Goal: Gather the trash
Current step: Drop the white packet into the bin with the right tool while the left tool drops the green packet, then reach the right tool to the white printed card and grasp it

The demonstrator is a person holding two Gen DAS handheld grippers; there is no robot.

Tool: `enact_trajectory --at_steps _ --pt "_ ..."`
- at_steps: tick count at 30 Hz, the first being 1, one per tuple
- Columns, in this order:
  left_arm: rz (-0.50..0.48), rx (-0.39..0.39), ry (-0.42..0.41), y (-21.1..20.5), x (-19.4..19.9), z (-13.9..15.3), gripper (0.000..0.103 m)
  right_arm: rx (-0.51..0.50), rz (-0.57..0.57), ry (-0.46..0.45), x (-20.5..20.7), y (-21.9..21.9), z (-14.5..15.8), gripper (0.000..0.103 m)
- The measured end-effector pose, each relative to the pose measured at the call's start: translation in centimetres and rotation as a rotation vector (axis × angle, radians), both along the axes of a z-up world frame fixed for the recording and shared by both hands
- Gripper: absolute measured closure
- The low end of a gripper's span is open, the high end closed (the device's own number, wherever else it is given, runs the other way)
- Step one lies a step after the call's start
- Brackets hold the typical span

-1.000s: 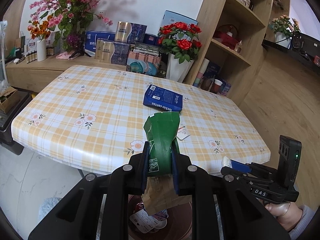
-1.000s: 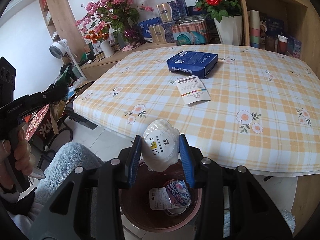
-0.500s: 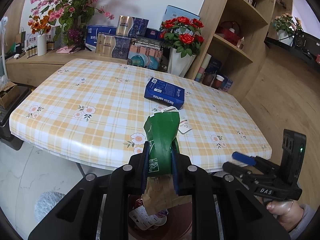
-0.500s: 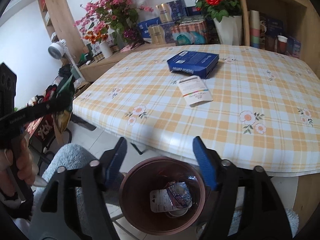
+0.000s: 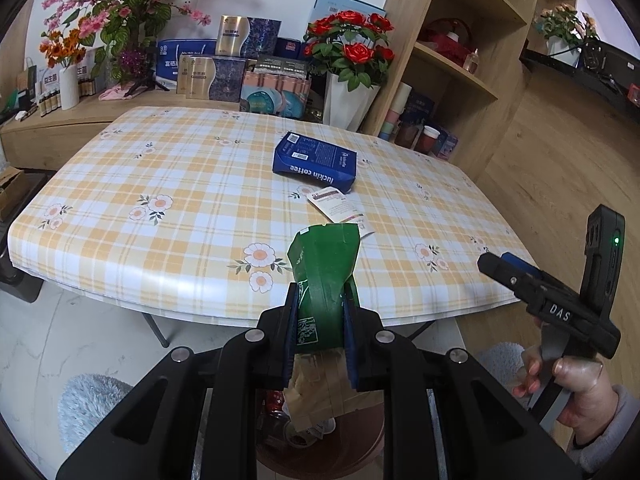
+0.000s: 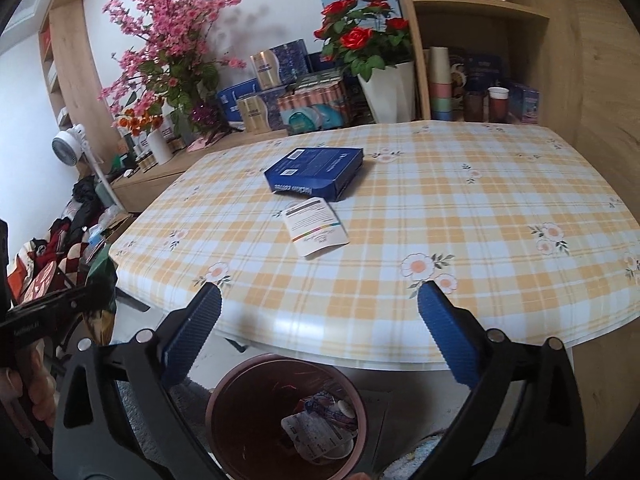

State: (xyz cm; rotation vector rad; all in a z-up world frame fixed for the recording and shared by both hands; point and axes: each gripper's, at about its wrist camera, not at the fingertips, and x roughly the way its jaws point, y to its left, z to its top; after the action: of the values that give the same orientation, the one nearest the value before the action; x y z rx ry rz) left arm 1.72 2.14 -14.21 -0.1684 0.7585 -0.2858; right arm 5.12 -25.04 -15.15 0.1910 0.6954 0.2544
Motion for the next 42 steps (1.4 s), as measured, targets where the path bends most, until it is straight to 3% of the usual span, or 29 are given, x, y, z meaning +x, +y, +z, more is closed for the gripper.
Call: enact_trajectory --at_steps 4,11,20,35,42 --pt "-0.012 -0.011 0.013 -0.3 0.1 -0.1 0.079 0.003 -0.017 -0.001 0.1 -0.7 0.0 0.006" --pt "0.014 -0.021 0.03 0.0 0.3 -0.5 0.042 0.003 -0.027 0.005 0.2 -1.0 -0.3 0.006" --pt "0.111 0.011 0.015 1.7 0.7 -0.3 0.021 -0.004 -0.043 0.012 0.4 -1.3 -0.3 0.006" --pt "0.233 0.103 -0.019 4.6 3.2 0.4 0.008 -0.039 -0.042 0.046 1.6 -1.5 -1.3 0.006" --pt "0.26 0.14 -0.028 5.6 5.7 0.2 0.007 -0.092 0.026 0.068 4.9 0.1 -2.0 0.006"
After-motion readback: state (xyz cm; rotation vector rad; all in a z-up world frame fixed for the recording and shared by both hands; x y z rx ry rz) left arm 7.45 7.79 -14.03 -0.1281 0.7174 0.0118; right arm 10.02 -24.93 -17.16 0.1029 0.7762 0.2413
